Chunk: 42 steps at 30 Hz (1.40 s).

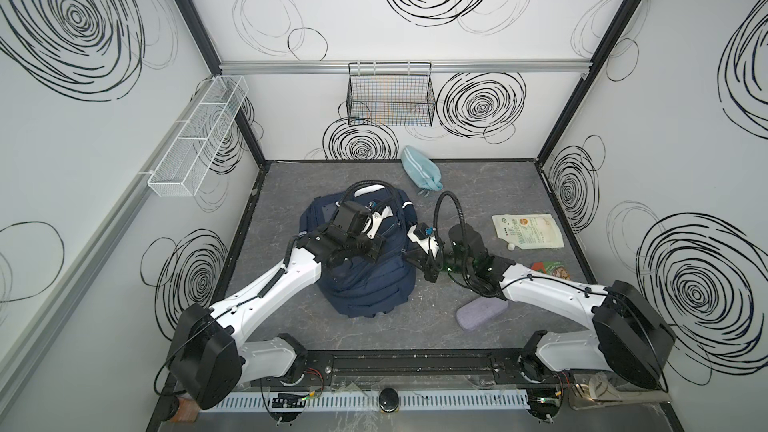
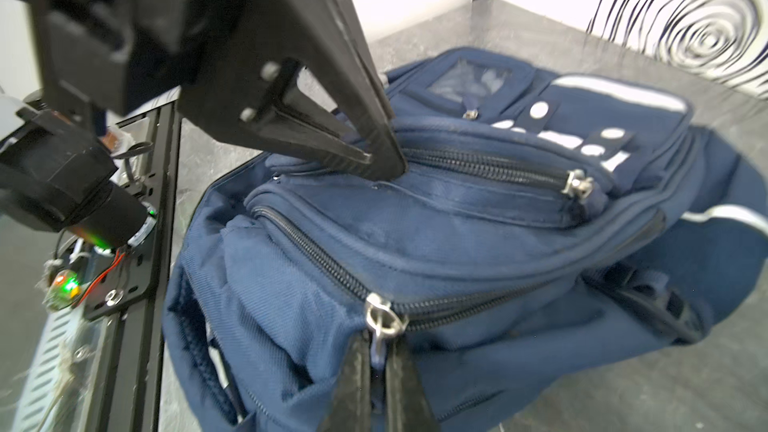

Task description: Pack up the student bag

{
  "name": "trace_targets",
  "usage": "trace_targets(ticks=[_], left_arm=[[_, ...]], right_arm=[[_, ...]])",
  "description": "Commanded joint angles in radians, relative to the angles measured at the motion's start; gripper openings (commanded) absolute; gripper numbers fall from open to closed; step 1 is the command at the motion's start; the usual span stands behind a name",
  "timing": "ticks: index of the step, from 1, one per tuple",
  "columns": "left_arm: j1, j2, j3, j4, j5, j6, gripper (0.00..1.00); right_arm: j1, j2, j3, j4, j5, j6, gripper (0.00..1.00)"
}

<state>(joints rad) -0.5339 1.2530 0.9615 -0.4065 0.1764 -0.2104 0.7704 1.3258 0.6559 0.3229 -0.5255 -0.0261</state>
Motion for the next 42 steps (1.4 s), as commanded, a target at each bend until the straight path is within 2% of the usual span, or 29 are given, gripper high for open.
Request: trace_targets(ticks=[1,6,8,14,17,20,25,29,33,36,42], left_arm=[[0.074,-0.035,0.046,0.206,-0.075,-0.310,0.00],[0.075,-0.030,0.015,0.330,-0.045,-0.495,0.00],[0.070,-0.027,0.018,0.343,-0.077,-0.512,0.00],[0.069,-0.044,0.058,0.212,-0.362,-0.363,0.00],[0.070,-0.056,0.040,0.181,-0.417,-0.320,0.00],[0.070,-0.079,-0.014,0.201,-0.403,-0.341,0.00],[0.077,-0.062,-0.081,0.291,-0.275,-0.446,0.00],[0.079,-0.002,-0.075,0.369,-0.204,-0.526,0.00],[0.087,0.053,-0.067,0.448,-0.153,-0.596,0.00],[0.092,0.080,-0.063,0.471,-0.160,-0.615,0.00],[0.115,0.068,-0.109,0.500,-0.201,-0.639,0.00]], right_arm=[[0.098,-0.039,0.013,-0.002,-0.095,-0.002,0.00],[0.186,0.005,0.054,0.006,-0.090,0.032,0.00],[0.210,0.016,0.076,-0.020,-0.077,0.031,0.00],[0.193,-0.032,0.150,-0.241,0.065,0.025,0.00],[0.160,-0.073,0.176,-0.335,0.062,0.008,0.00],[0.118,-0.096,0.216,-0.435,0.034,0.018,0.00],[0.117,-0.118,0.223,-0.459,-0.031,0.074,0.00],[0.168,-0.089,0.240,-0.419,-0.098,0.170,0.00],[0.257,-0.044,0.251,-0.368,-0.113,0.238,0.00],[0.295,-0.024,0.270,-0.374,-0.104,0.262,0.00],[0.282,-0.078,0.279,-0.444,-0.044,0.234,0.00]])
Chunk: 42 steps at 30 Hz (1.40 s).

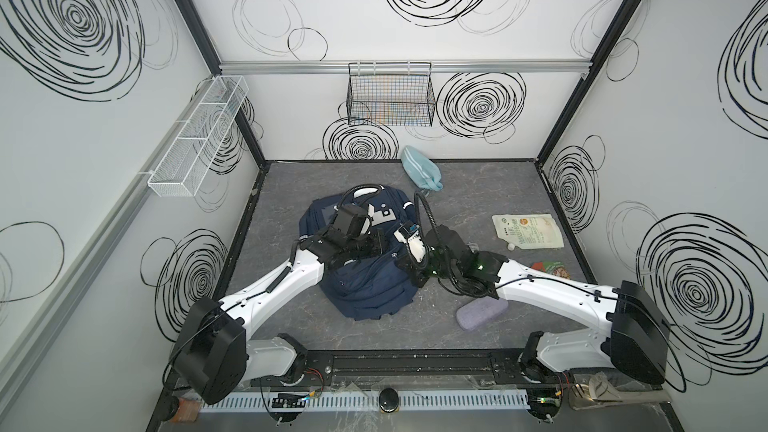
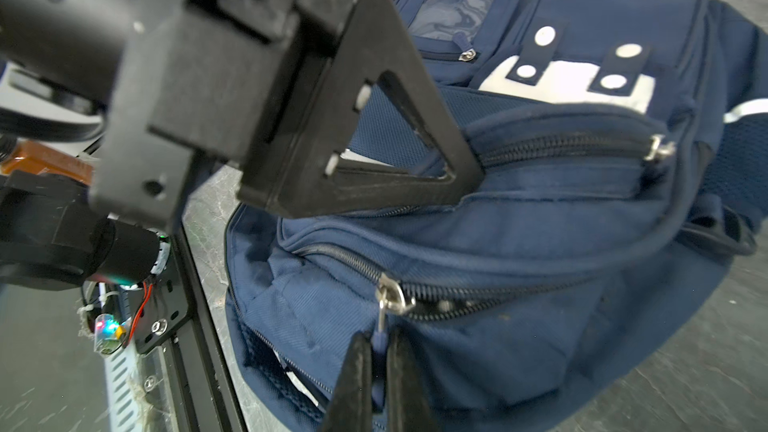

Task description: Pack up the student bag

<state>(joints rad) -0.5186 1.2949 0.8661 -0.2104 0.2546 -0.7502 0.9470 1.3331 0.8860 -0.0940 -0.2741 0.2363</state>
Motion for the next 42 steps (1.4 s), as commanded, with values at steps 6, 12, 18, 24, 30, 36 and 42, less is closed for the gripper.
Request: trace_targets(ticks=[6,12,18,24,30,36,42], left_arm=[[0.137,0.020,-0.038,0.385,-0.252,-0.199,0.00],[0.222,-0.011,0.046,0.386,-0.234,-0.244,0.00],[0.286,-0.052,0.129,0.367,-0.248,-0.264,0.00],[0.316,-0.074,0.139,0.382,-0.270,-0.322,0.00],[0.313,-0.032,0.144,0.423,-0.315,-0.391,0.00],[0.312,0.020,0.173,0.430,-0.331,-0.374,0.00],[0.316,0.052,0.191,0.431,-0.312,-0.381,0.00]], right_arm=[[0.170,-0.011,-0.009,0.190,-0.378,0.093,0.00],[0.201,0.058,-0.008,0.205,-0.327,0.068,0.00],[0.167,0.005,0.011,0.029,-0.189,-0.031,0.00],[0.113,-0.052,-0.063,0.037,-0.193,-0.076,0.00],[0.198,0.016,-0.011,0.085,-0.240,-0.076,0.00],[0.289,0.119,0.037,0.127,-0.253,-0.040,0.00],[0.306,0.175,0.010,0.213,-0.268,-0.029,0.00]])
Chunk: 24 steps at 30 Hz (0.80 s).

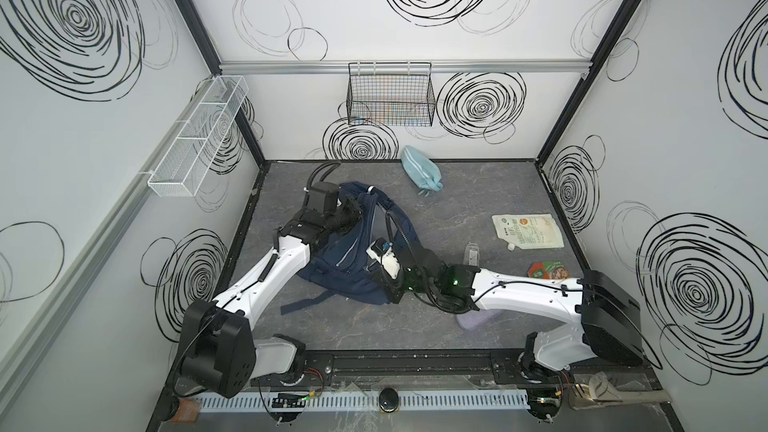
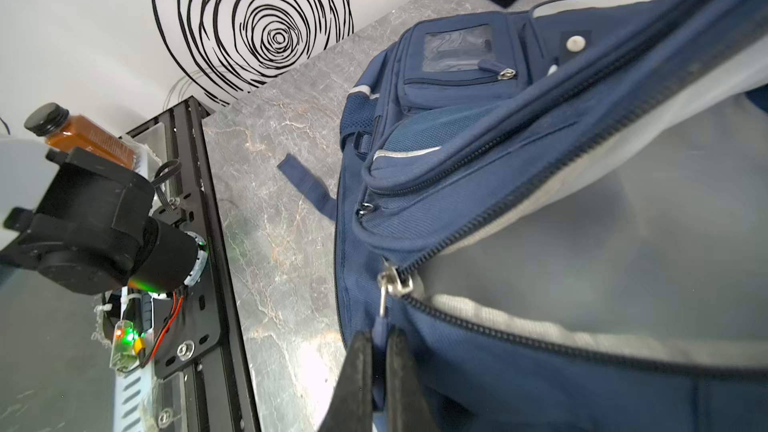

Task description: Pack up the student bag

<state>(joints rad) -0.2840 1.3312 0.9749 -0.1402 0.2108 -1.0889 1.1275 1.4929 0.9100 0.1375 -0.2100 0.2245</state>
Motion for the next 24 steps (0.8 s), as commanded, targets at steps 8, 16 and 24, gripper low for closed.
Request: trace_targets(ticks=[8,16,24], left_arm=[[0.073,0.038,0.074,0.433,-0.260,-0.134,0.00],[0.088,0.075,0.108,0.392,0.011,0.080,0.10],[0.081,-0.021,0.024,-0.095,0.115,0.554,0.58]], right_arm=[[0.153,0.148,0.042,0.136,-0.283,0.009,0.00],[0.108,0.081,-0.007,0.103,-0.223,0.008,0.00],[-0.015,-0.051,-0.127,0.090,-0.247,-0.012,0.00]])
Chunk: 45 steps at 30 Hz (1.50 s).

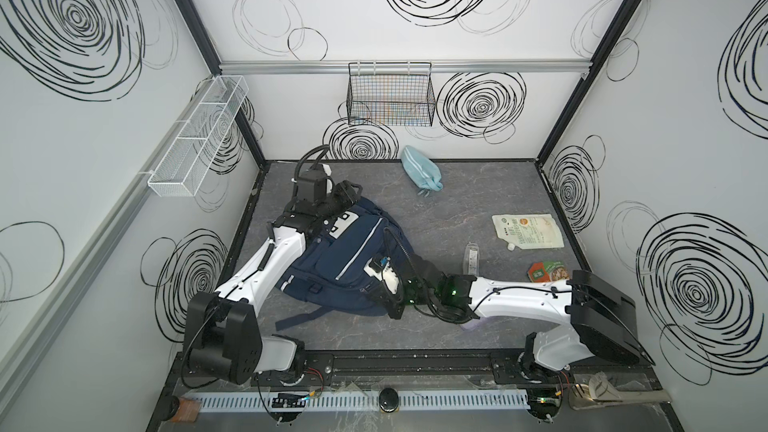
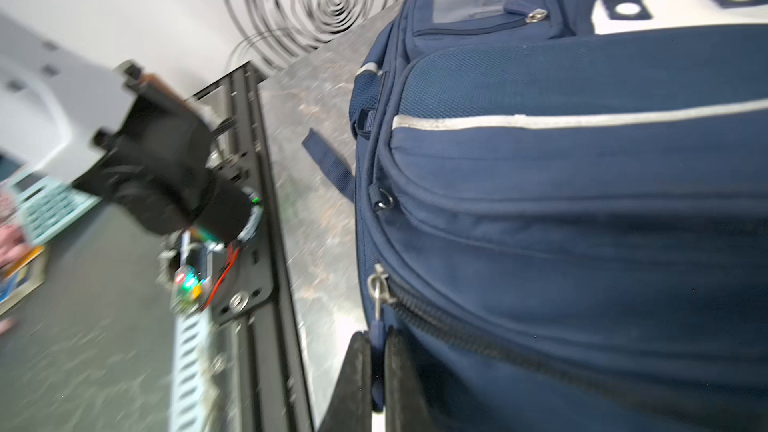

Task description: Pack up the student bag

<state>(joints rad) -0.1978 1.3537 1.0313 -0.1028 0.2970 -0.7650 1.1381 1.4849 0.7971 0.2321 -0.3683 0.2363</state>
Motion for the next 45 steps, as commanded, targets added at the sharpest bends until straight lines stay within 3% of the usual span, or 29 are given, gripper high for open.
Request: trace_targets(ticks=[1,6,12,21,25,30,33,37,41,45], left_arm=[[-0.013,-0.053,-0.046,-0.171,0.038,0.263,0.58],[-0.104,-0.057,-0.052,-0.355,0.034,0.412,0.58],[-0.247,-0.051,-0.015,-0.465,-0.048,0.489,0.59],[-0.366,-0.026,-0.036,-0.506,-0.187,0.497,0.58],[-0.395,-0.028,-0.039,-0.499,-0.231,0.475,0.49],[-0.402,-0.037,-0.028,-0.500,-0.343,0.451,0.27],[-0.391,-0.050,-0.027,-0.486,-0.360,0.434,0.02],[-0.340,-0.101,-0.039,-0.382,-0.315,0.344,0.00],[-0.250,-0.150,-0.036,-0.205,-0.210,0.169,0.00],[-0.210,-0.145,-0.026,-0.037,-0.180,0.019,0.00]], right_arm=[[-0.036,-0.050,-0.020,-0.008,-0.095,-0.027,0.00],[-0.058,-0.075,-0.026,-0.025,-0.095,-0.040,0.00],[-0.069,-0.094,-0.022,-0.042,-0.067,-0.040,0.00],[-0.095,-0.143,-0.022,-0.079,-0.037,-0.051,0.00],[-0.101,-0.155,-0.022,-0.088,-0.033,-0.056,0.00],[-0.103,-0.174,-0.028,-0.098,-0.029,-0.056,0.00],[-0.103,-0.186,-0.027,-0.107,-0.025,-0.056,0.00],[-0.101,-0.196,-0.031,-0.106,-0.008,-0.061,0.00],[-0.089,-0.182,-0.021,-0.094,0.022,-0.066,0.00],[-0.039,-0.130,0.022,-0.080,0.045,-0.069,0.00]])
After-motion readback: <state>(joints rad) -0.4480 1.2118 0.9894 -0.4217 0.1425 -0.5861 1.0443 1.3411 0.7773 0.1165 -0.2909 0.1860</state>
